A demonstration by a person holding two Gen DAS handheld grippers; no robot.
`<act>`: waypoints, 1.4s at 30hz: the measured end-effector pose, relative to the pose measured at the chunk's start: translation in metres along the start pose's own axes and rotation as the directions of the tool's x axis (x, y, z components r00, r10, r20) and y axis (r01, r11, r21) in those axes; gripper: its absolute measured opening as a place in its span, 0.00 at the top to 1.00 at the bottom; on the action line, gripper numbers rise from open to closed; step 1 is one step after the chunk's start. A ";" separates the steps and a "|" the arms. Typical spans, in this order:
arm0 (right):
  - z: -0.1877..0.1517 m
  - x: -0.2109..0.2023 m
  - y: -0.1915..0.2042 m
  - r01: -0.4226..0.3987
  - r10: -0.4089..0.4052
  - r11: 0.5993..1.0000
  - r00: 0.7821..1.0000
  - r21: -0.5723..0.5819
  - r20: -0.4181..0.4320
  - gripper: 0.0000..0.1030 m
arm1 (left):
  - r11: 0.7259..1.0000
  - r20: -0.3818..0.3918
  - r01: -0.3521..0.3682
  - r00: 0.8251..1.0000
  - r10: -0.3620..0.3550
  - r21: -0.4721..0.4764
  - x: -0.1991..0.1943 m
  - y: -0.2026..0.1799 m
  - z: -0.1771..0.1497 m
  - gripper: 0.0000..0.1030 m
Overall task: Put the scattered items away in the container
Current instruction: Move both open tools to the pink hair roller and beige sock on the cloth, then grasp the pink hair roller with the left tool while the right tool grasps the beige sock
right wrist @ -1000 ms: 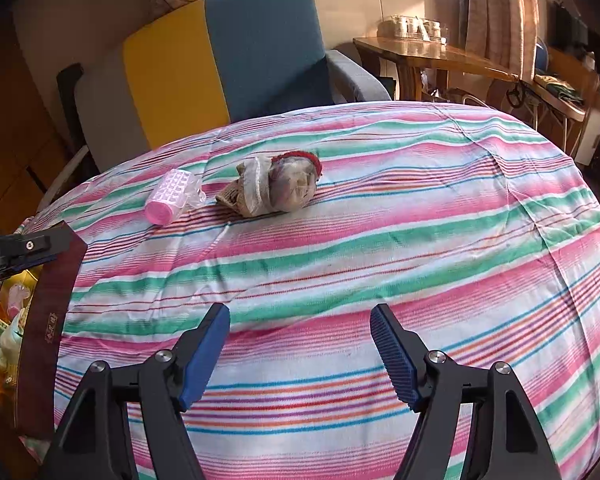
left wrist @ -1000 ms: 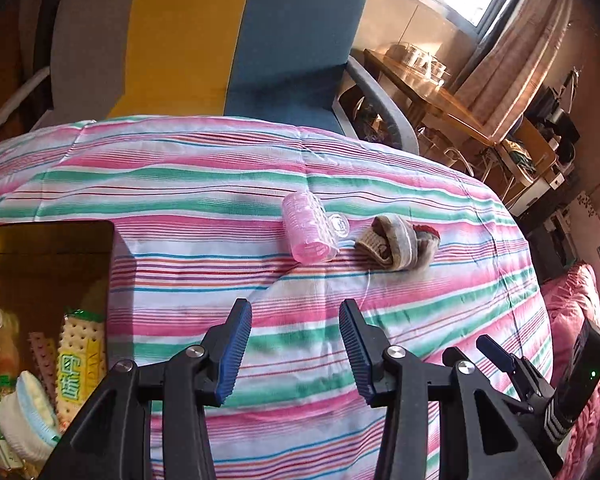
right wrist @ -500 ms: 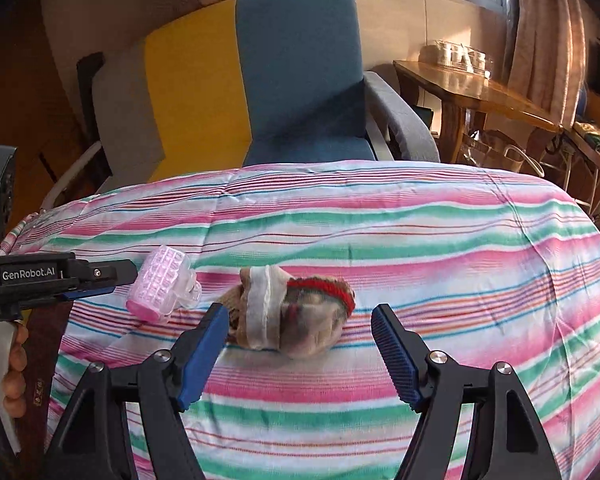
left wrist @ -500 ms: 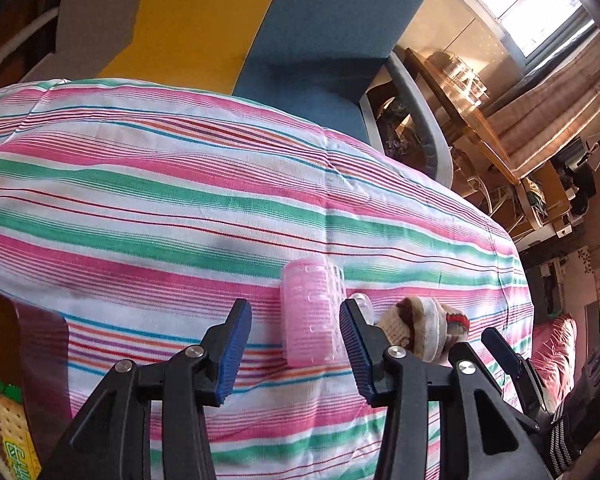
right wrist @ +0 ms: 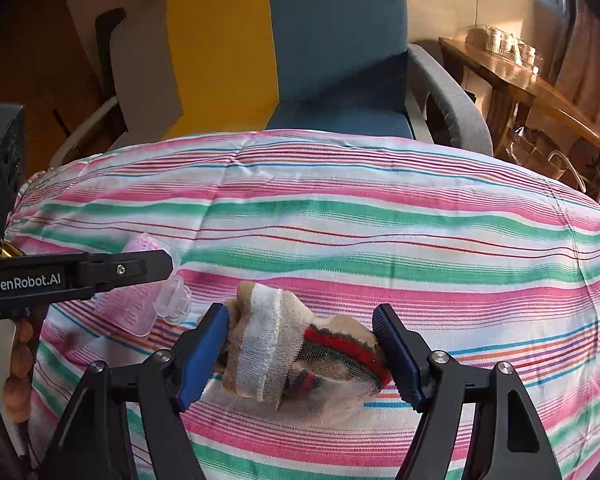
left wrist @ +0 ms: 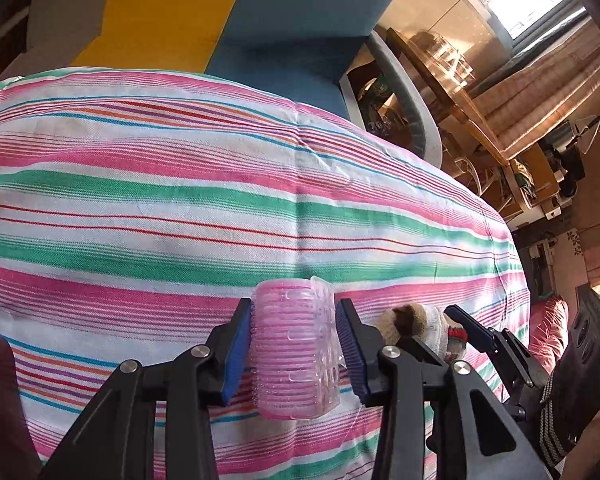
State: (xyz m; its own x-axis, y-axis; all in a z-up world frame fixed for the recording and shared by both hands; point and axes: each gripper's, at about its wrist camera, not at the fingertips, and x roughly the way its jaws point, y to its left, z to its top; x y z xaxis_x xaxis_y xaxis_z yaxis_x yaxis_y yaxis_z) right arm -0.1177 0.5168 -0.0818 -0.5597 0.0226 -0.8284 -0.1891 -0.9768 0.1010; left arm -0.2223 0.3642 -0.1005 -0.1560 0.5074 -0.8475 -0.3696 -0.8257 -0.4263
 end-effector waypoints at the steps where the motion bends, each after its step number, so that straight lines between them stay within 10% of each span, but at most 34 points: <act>1: -0.004 -0.003 0.001 0.000 0.000 1.000 1.000 -0.008 0.000 0.34 | 1.000 -0.001 0.006 1.000 -0.006 0.004 -0.002 -0.001 -0.004 0.59; 8: -0.037 -0.029 0.002 -0.013 0.013 1.000 1.000 -0.027 -0.005 0.48 | 0.999 -0.023 0.041 0.999 -0.040 0.016 -0.019 -0.001 -0.044 0.60; 30: -0.183 -0.132 0.014 -0.103 0.105 0.992 0.994 0.072 -0.018 0.47 | 0.992 -0.014 0.042 0.999 -0.041 0.119 -0.096 0.017 -0.193 0.58; 42: -0.175 -0.131 0.017 -0.097 0.089 0.952 0.995 0.291 0.040 0.37 | 0.991 0.014 0.052 0.998 -0.054 0.120 -0.117 0.028 -0.215 0.52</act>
State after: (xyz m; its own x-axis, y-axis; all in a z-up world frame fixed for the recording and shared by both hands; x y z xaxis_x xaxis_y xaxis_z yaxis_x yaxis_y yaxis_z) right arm 0.0941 0.4593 -0.0679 -0.6061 -0.0557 -0.7934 -0.3607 -0.8698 0.3366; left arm -0.0171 0.2287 -0.0818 -0.1482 0.5548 -0.8187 -0.4844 -0.7624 -0.4291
